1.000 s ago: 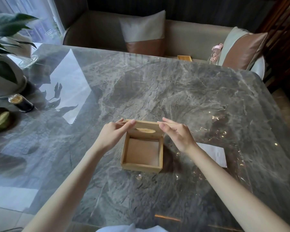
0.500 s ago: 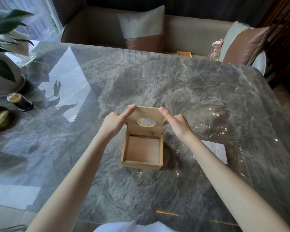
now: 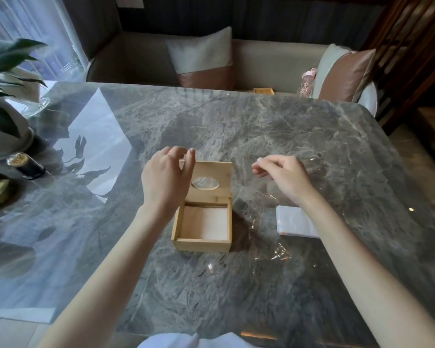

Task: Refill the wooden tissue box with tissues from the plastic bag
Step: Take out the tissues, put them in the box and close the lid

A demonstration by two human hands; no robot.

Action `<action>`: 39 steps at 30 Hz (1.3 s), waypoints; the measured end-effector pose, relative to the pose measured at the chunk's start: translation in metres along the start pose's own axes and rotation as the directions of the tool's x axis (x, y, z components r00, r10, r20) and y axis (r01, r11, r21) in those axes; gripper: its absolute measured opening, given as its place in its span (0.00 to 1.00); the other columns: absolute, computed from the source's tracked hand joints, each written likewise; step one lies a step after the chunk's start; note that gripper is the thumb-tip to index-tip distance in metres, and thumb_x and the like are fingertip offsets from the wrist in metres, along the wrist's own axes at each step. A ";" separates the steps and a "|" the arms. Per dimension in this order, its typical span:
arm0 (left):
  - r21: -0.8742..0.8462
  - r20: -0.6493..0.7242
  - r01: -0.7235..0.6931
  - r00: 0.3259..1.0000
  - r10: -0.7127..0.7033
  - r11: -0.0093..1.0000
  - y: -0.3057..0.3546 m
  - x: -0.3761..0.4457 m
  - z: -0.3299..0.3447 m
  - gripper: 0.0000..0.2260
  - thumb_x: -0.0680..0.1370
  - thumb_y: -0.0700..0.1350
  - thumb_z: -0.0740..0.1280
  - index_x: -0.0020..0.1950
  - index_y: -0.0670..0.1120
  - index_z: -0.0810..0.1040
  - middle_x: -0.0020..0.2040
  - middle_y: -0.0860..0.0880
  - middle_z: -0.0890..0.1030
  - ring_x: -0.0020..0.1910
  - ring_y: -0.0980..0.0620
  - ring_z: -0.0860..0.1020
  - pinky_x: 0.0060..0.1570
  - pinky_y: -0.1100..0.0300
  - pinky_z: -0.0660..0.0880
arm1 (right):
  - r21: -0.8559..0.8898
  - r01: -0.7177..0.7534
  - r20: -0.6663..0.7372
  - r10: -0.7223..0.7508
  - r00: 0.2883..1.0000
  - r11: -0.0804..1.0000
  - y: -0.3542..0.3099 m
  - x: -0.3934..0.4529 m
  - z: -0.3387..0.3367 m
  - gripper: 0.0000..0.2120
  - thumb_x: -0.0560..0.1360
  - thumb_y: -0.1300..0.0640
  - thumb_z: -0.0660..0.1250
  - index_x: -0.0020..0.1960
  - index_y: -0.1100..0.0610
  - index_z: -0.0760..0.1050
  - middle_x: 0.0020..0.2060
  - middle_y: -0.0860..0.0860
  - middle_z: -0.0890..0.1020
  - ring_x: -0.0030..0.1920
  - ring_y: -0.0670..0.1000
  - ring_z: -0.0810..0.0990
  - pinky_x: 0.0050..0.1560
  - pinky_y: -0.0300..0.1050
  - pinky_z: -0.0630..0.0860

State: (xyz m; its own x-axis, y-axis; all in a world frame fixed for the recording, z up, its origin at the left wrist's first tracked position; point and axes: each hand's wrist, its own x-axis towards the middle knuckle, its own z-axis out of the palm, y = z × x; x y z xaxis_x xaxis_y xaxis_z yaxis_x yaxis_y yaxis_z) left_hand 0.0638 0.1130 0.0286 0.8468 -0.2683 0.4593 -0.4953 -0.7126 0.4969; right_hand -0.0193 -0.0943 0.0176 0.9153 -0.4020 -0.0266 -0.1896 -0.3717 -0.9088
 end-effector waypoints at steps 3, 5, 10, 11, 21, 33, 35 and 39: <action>-0.086 -0.006 -0.154 0.988 0.154 0.984 0.017 -0.015 0.011 0.13 0.78 0.47 0.59 0.47 0.42 0.80 0.45 0.42 0.83 0.42 0.42 0.79 0.39 0.59 0.67 | -0.051 0.032 -0.118 -0.038 0.992 0.998 0.003 -0.022 -0.021 0.10 0.74 0.56 0.63 0.37 0.49 0.80 0.37 0.46 0.83 0.43 0.48 0.82 0.52 0.45 0.76; -0.143 0.057 -0.268 0.959 0.279 0.953 0.032 -0.030 0.026 0.13 0.77 0.46 0.59 0.47 0.41 0.80 0.44 0.42 0.83 0.42 0.42 0.79 0.41 0.60 0.68 | -0.102 0.022 -0.196 -0.042 0.980 0.994 0.013 -0.043 -0.036 0.10 0.74 0.56 0.63 0.38 0.48 0.79 0.37 0.45 0.83 0.43 0.49 0.81 0.51 0.47 0.76; -0.280 0.242 -0.322 0.888 0.391 0.905 0.063 -0.083 0.076 0.15 0.76 0.46 0.59 0.55 0.38 0.77 0.47 0.40 0.81 0.47 0.46 0.74 0.46 0.58 0.68 | -0.288 -0.093 -0.378 -0.024 0.926 0.953 0.065 -0.099 -0.056 0.08 0.75 0.58 0.62 0.47 0.55 0.80 0.39 0.52 0.84 0.41 0.52 0.80 0.45 0.47 0.74; -0.302 0.280 -0.330 0.866 0.414 0.894 0.065 -0.094 0.085 0.16 0.76 0.47 0.59 0.57 0.38 0.76 0.49 0.40 0.81 0.49 0.47 0.73 0.48 0.58 0.68 | -0.333 -0.121 -0.405 -0.026 0.914 0.935 0.076 -0.111 -0.056 0.09 0.75 0.57 0.61 0.48 0.56 0.80 0.39 0.54 0.84 0.39 0.53 0.80 0.42 0.45 0.73; -0.080 0.558 -0.343 0.763 0.327 0.936 0.031 -0.171 0.137 0.31 0.72 0.56 0.58 0.71 0.43 0.61 0.73 0.44 0.65 0.71 0.49 0.58 0.68 0.52 0.60 | -0.350 -0.274 -0.385 0.129 0.914 0.896 0.157 -0.187 -0.020 0.13 0.74 0.60 0.58 0.52 0.63 0.78 0.48 0.58 0.82 0.48 0.57 0.80 0.51 0.49 0.76; -0.045 0.609 -0.194 0.772 0.181 0.980 0.017 -0.177 0.145 0.42 0.70 0.66 0.55 0.75 0.41 0.50 0.76 0.40 0.56 0.74 0.51 0.50 0.71 0.60 0.44 | -0.496 -0.386 -0.346 0.230 0.910 0.778 0.160 -0.146 0.007 0.32 0.75 0.44 0.44 0.74 0.63 0.52 0.74 0.58 0.59 0.75 0.54 0.52 0.73 0.45 0.46; -0.055 0.606 -0.182 0.775 0.178 0.982 0.017 -0.177 0.145 0.43 0.70 0.68 0.54 0.74 0.40 0.53 0.75 0.40 0.59 0.74 0.49 0.53 0.70 0.61 0.44 | -0.391 -0.436 -0.379 0.290 0.879 0.810 0.155 -0.130 0.008 0.30 0.78 0.49 0.52 0.74 0.63 0.50 0.74 0.59 0.57 0.75 0.56 0.51 0.73 0.45 0.46; -0.077 0.601 -0.177 0.777 0.187 0.981 0.017 -0.176 0.145 0.43 0.70 0.69 0.53 0.73 0.39 0.55 0.74 0.40 0.62 0.74 0.48 0.56 0.70 0.61 0.45 | -0.208 -0.518 -0.507 0.361 0.782 0.830 0.152 -0.103 0.009 0.32 0.76 0.55 0.63 0.73 0.63 0.51 0.72 0.62 0.61 0.73 0.59 0.56 0.72 0.51 0.53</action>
State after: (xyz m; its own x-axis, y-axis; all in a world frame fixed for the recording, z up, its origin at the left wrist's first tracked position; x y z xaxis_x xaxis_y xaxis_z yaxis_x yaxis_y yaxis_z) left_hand -0.0659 0.0542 -0.1507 0.6818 -0.7315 0.0078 -0.6510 -0.6019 0.4625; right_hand -0.1389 -0.1016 -0.1212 0.4674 -0.8733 -0.1377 -0.7052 -0.2743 -0.6538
